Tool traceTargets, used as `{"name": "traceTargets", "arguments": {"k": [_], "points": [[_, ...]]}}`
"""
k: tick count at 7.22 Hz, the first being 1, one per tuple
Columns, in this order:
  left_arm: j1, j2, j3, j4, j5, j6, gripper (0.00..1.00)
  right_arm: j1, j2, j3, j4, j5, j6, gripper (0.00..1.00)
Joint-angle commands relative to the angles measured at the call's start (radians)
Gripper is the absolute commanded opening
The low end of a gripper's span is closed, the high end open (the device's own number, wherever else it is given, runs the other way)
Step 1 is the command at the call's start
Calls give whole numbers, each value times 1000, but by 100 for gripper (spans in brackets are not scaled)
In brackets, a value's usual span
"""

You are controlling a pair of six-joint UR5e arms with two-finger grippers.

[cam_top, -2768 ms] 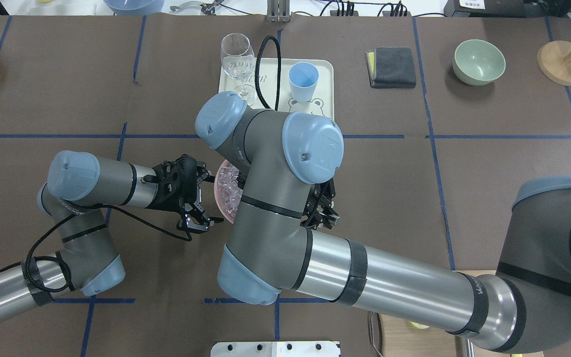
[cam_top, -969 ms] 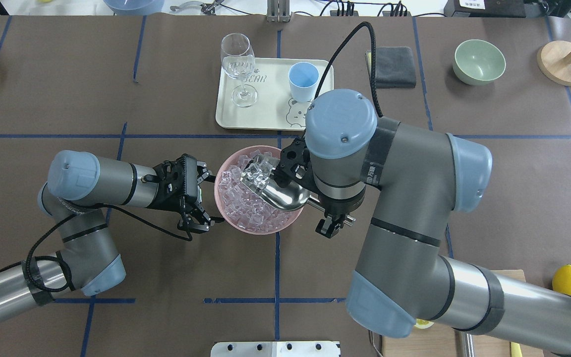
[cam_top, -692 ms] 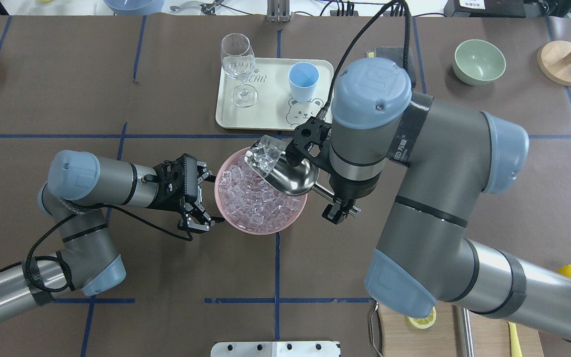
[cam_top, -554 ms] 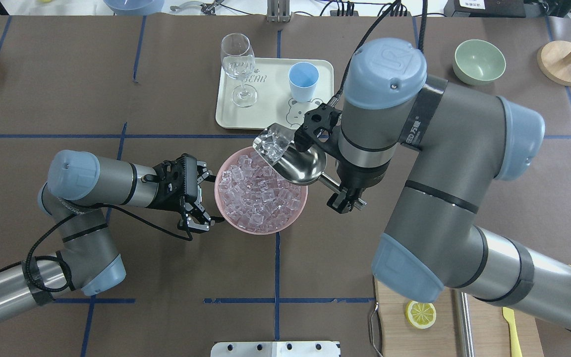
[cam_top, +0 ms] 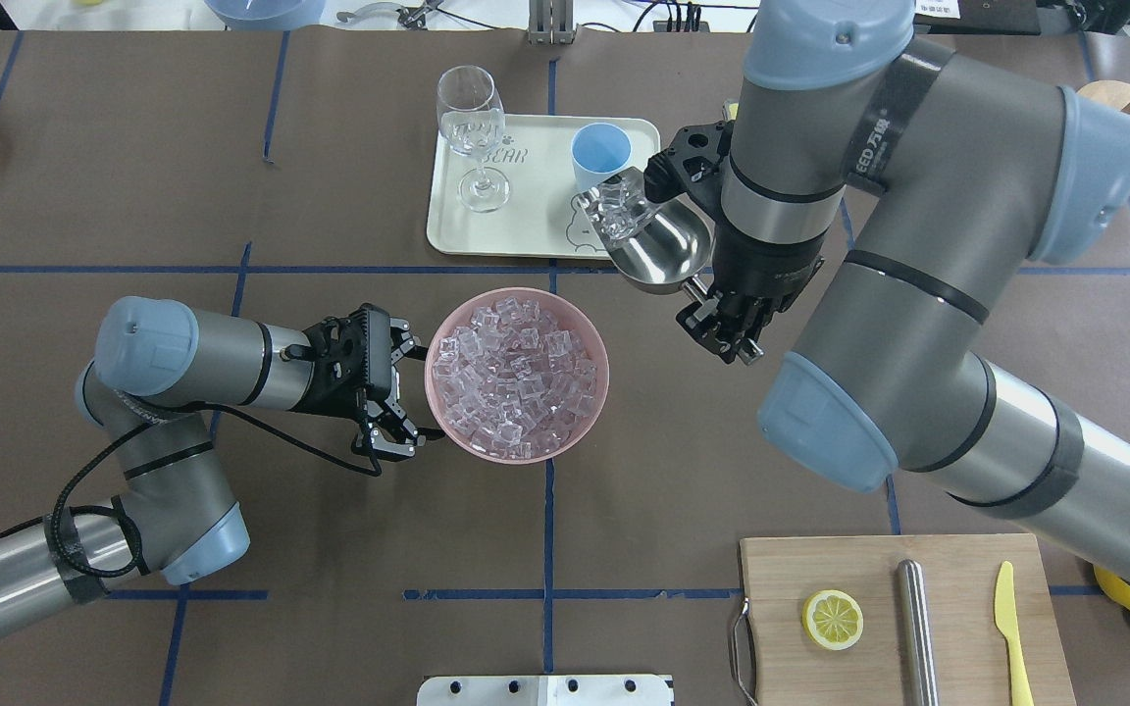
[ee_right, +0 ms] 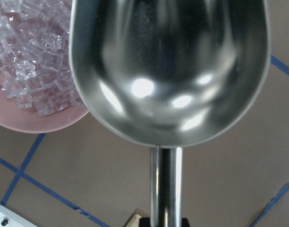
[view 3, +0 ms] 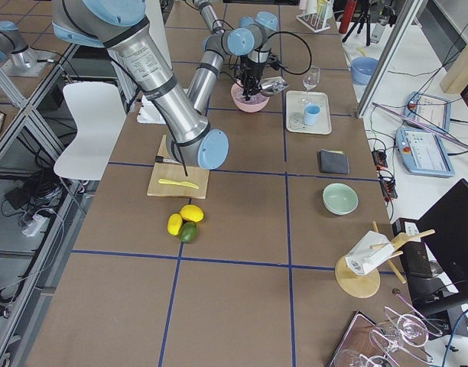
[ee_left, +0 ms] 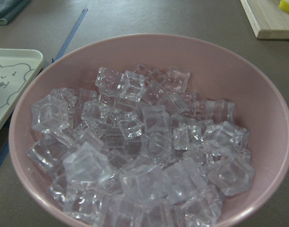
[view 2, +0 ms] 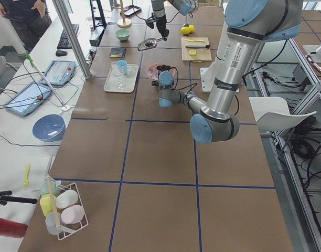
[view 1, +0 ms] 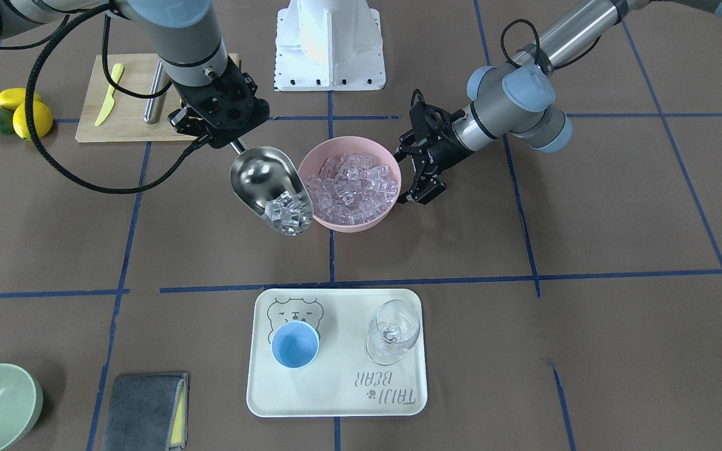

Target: Put ice in cup with scoop

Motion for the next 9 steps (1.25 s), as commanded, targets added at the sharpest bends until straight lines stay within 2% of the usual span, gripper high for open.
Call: {"name": "traceTargets", "arguments": {"k": [1, 4, 6, 7, 9], "points": [[0, 0, 0, 1, 0, 0, 100, 40, 75, -107, -39, 22, 15, 0], [-1, 6, 5, 1, 0, 0, 100, 59, 130, -186, -41, 23, 15, 0], [-3, 9, 2, 1, 0, 0, 100, 59, 135, -198, -41, 23, 15, 0], [-3, 11, 5, 1, 0, 0, 100, 66, 169, -259, -41, 24, 13, 0], [-4, 11, 5, 1, 0, 0, 100, 76, 282, -447, -41, 27, 1, 0]]}}
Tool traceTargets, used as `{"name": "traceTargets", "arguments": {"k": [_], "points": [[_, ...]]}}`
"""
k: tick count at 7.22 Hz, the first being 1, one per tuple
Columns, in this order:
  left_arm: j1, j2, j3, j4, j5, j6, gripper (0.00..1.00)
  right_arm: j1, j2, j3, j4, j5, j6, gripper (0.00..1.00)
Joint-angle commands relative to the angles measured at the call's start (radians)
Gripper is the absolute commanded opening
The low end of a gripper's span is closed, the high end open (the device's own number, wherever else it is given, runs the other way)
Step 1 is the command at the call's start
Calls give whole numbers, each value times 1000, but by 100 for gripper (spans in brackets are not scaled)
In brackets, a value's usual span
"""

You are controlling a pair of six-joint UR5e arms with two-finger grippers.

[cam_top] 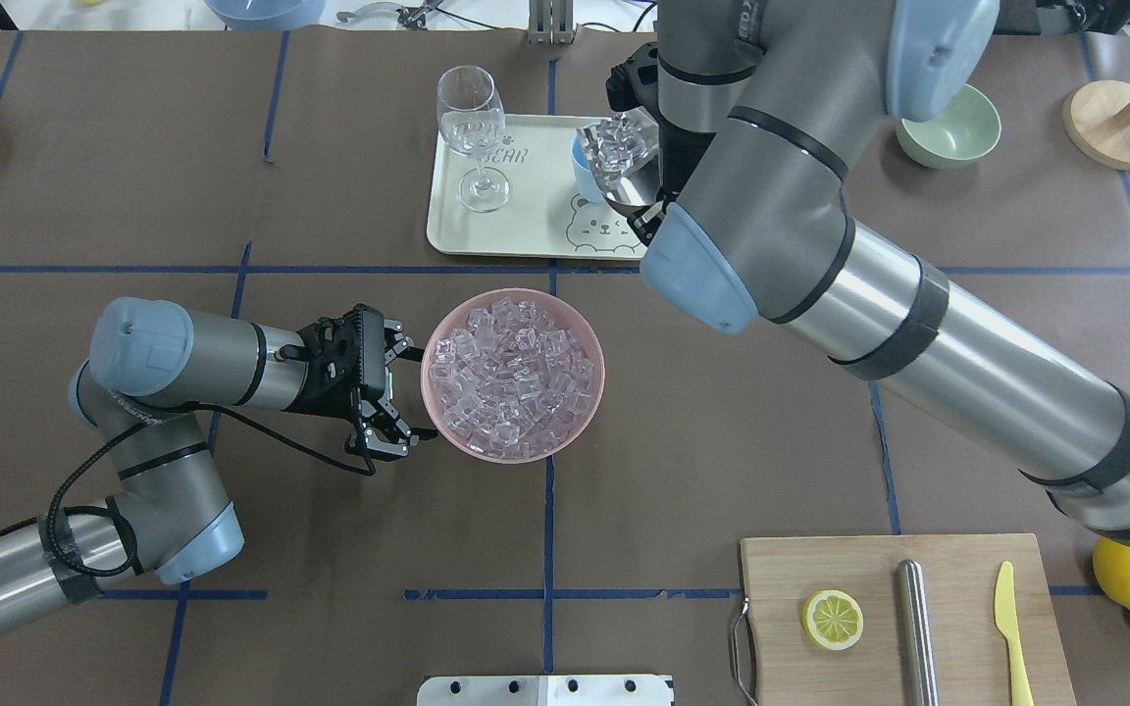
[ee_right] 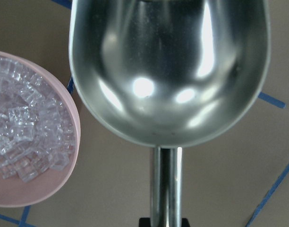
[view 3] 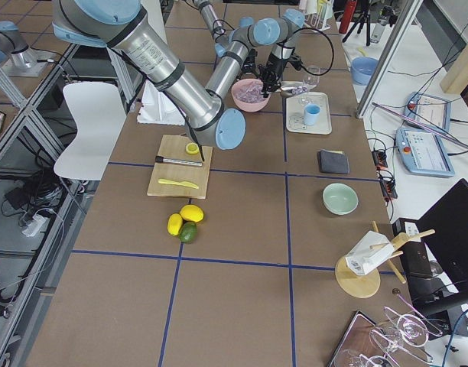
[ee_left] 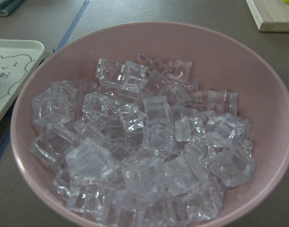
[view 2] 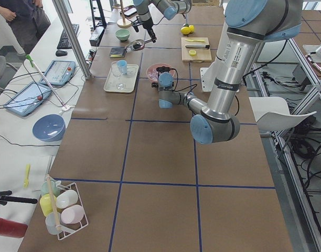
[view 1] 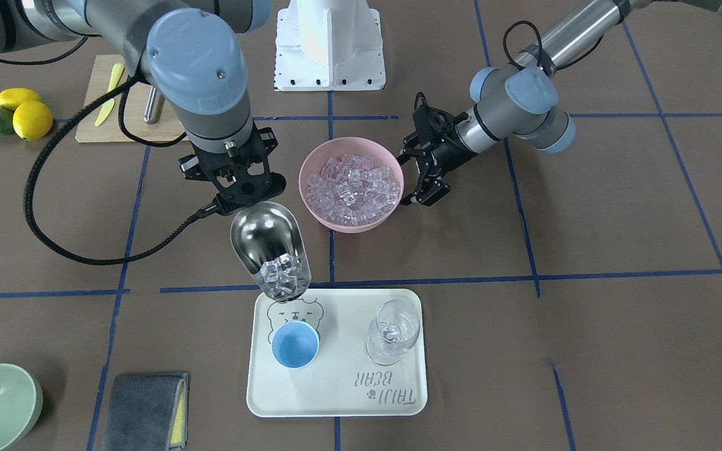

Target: Put ice in cup with scoop

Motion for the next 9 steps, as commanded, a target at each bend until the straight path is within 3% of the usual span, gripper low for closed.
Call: {"name": "traceTargets", "arguments": {"k": [1, 5, 6, 7, 8, 9], "points": [[-1, 0, 0, 0, 0, 0, 100, 16, 86, -162, -2, 9, -9, 0], [1, -1, 0, 0, 0, 0, 100, 22, 90, -281, -2, 37, -9, 0], [1, 0, 0, 0, 0, 0, 100, 20, 115, -314, -5, 37, -9, 0], [1, 0, 0, 0, 0, 0, 100, 20, 195, -439, -5, 36, -18, 0], [1, 0, 0, 0, 0, 0, 100, 20, 228, -487, -21, 34, -46, 0], [1, 0, 0, -2, 0, 0, 100, 20, 247, -479, -96, 22, -76, 0]]}}
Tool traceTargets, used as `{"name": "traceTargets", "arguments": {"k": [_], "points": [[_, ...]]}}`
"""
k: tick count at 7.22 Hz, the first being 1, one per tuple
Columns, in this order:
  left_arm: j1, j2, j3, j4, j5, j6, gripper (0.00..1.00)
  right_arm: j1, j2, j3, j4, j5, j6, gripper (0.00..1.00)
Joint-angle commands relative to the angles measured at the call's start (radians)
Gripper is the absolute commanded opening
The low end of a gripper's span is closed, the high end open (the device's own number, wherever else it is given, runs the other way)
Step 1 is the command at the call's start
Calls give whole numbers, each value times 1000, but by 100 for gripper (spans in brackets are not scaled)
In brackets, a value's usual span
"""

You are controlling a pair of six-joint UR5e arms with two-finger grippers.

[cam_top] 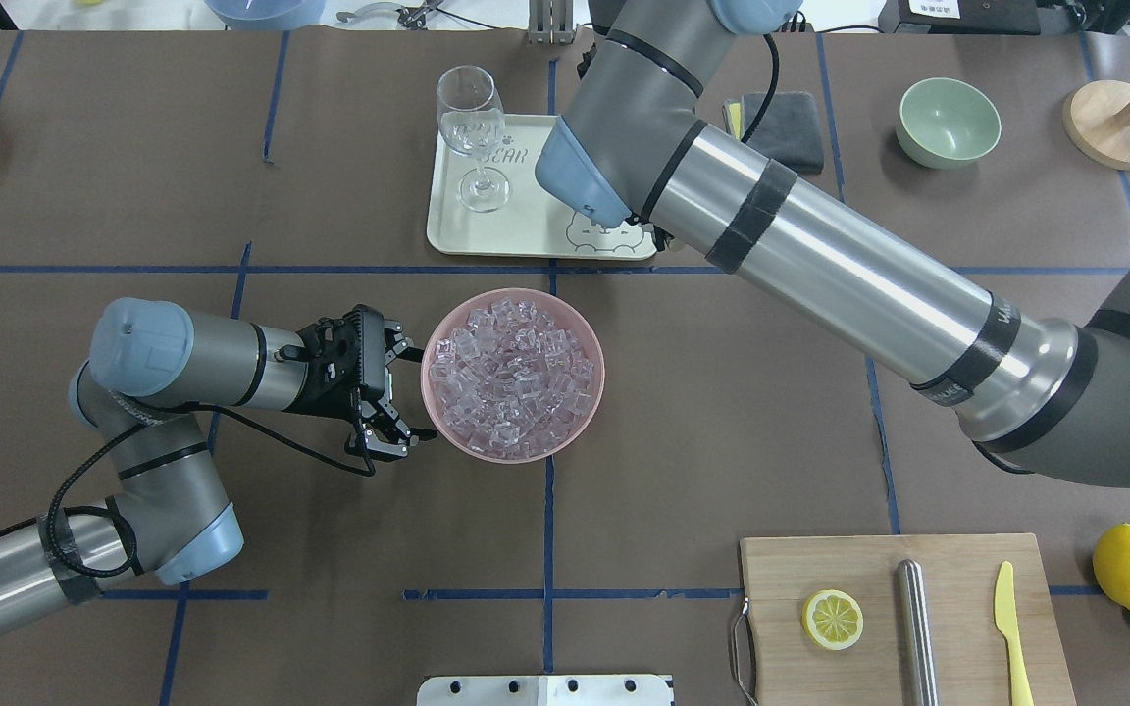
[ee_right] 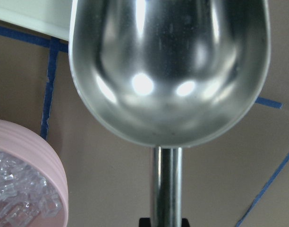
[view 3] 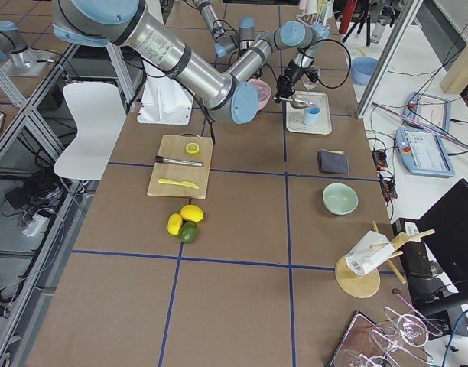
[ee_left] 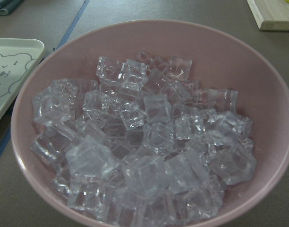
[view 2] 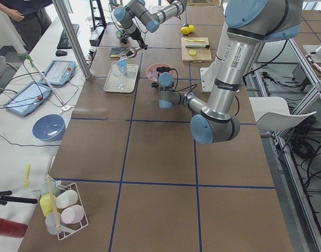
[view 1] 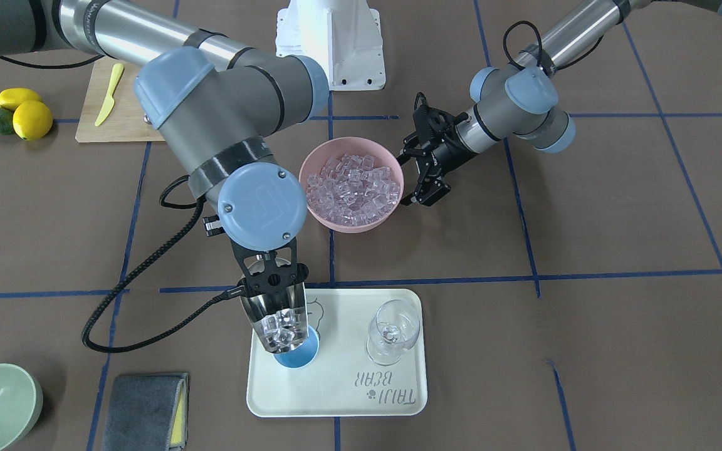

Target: Put ice in cup with scoop

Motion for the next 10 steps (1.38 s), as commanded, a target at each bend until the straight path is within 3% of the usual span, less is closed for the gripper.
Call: {"name": "traceTargets", "arguments": {"k": [1, 2, 10], "points": [[0, 0, 0, -1, 0, 0, 100, 0, 67, -30, -139, -24, -71, 0], [0, 2, 0, 0, 0, 0, 100, 0, 87, -36, -191, -47, -96, 0], [0, 2, -3, -1, 0, 0, 100, 3, 144, -78, -282, -119, -194, 0]]}}
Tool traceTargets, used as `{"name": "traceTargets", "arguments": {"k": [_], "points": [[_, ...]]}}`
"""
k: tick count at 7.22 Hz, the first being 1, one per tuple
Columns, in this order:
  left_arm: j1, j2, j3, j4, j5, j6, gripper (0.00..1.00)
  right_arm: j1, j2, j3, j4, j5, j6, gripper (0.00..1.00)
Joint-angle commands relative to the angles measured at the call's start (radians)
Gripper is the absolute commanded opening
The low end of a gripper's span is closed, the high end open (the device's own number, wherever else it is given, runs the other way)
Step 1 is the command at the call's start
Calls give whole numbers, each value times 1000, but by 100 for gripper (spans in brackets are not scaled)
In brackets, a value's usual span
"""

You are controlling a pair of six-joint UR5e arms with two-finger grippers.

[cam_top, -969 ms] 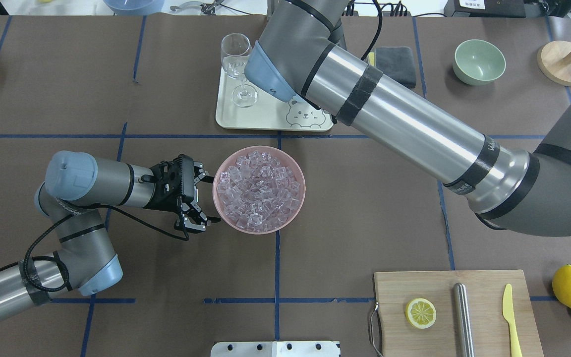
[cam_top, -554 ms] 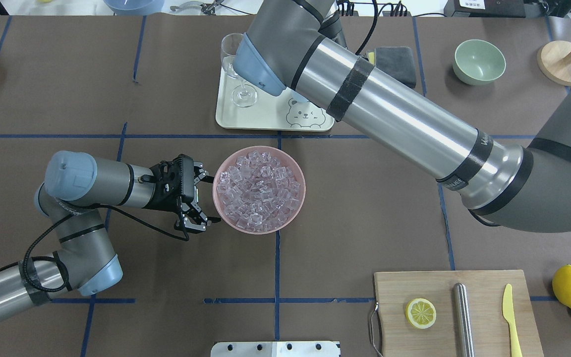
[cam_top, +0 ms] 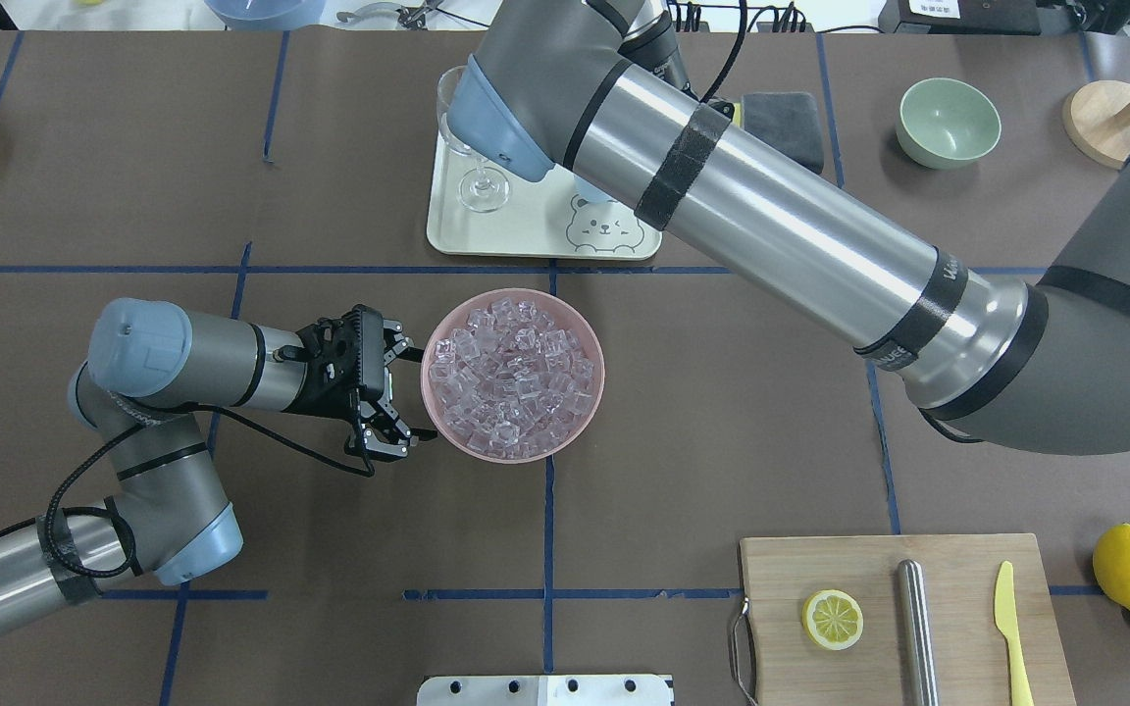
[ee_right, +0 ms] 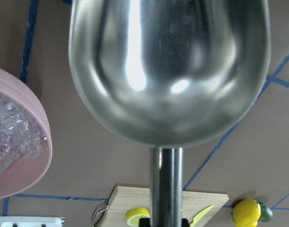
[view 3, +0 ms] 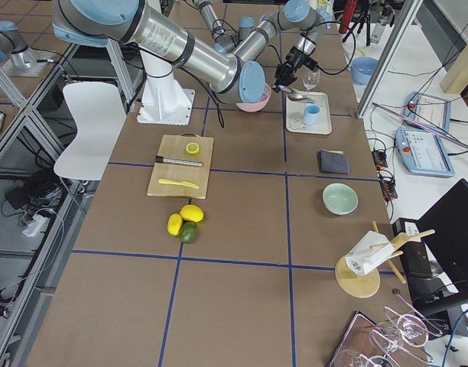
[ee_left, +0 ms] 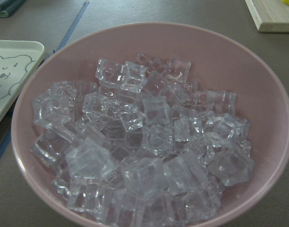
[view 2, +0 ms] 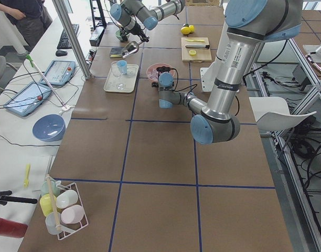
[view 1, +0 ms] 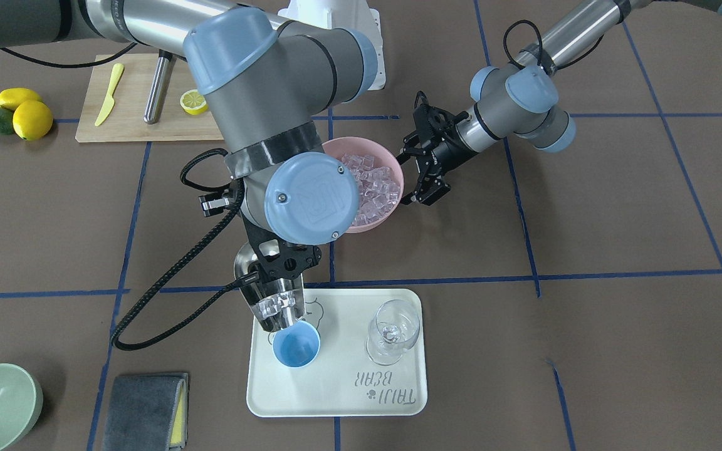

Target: Put ice in cup with scoop

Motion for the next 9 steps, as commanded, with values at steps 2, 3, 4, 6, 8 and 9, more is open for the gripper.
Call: {"name": "traceTargets", "arguments": {"k": [2, 3, 4, 6, 8, 9], "points": [[0, 0, 0, 0, 0, 0, 100, 9, 17, -2, -26, -3, -38, 0], [2, 0, 1, 0, 0, 0, 100, 0, 2, -2, -23, -8, -38, 0], [0, 0, 1, 0, 0, 0, 100, 24, 23, -4, -23, -2, -40, 0], [2, 0, 1, 0, 0, 0, 100, 21, -2, -5, 22, 3, -43, 0], [2, 0, 1, 0, 0, 0, 100, 0, -20, -18, 25, 3, -41, 0], [2, 0, 4, 0, 0, 0, 100, 12, 5, -15, 25, 6, -41, 0]]}}
